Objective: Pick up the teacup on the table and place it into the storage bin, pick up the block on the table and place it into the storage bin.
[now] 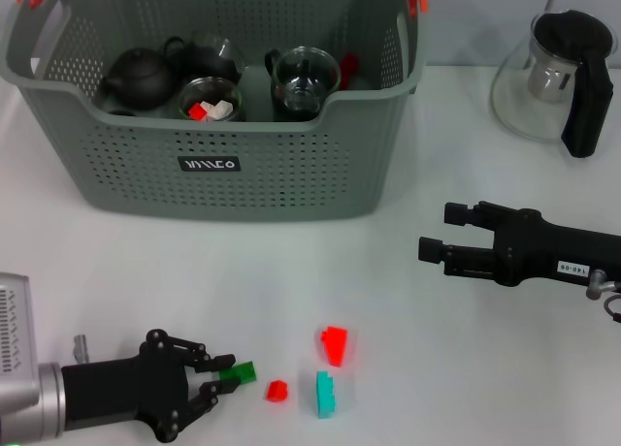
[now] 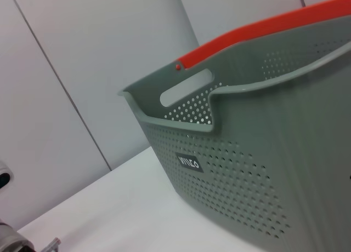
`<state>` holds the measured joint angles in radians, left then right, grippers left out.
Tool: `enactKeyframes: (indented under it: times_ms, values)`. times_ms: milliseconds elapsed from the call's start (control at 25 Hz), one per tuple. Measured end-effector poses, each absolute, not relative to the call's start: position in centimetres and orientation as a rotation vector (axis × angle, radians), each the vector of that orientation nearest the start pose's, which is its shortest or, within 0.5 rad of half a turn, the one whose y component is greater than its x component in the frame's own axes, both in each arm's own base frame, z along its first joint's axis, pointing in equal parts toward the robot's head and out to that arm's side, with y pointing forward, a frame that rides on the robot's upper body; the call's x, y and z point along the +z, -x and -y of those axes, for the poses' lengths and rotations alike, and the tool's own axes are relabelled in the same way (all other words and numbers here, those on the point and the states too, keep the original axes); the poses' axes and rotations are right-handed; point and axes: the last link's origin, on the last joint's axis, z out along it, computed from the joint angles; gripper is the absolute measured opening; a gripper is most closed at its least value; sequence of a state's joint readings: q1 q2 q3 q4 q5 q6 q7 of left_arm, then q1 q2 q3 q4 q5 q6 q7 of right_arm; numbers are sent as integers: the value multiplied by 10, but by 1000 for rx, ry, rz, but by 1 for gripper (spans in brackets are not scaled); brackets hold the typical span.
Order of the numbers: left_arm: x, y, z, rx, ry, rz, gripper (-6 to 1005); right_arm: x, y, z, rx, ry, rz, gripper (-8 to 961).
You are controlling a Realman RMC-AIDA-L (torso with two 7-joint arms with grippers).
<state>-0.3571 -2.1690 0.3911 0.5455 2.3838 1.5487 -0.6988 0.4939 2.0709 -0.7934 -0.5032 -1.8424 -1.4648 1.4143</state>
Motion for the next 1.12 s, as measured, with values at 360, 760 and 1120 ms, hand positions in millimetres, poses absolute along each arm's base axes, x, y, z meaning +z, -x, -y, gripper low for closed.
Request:
enactKeyframes:
  times_ms: [360,760,1120]
  values:
    - [-47,335,-232,-461,2777,242,185,-26,-274,-318,812,2644,-875,926]
    - [-3,309,-233,-838,2654,151,207,-26,-272,-319,813,2648,-868,926]
    - [40,273,-275,-1155,2380,140,226,-27,-270,-320,814,2657,-861,926]
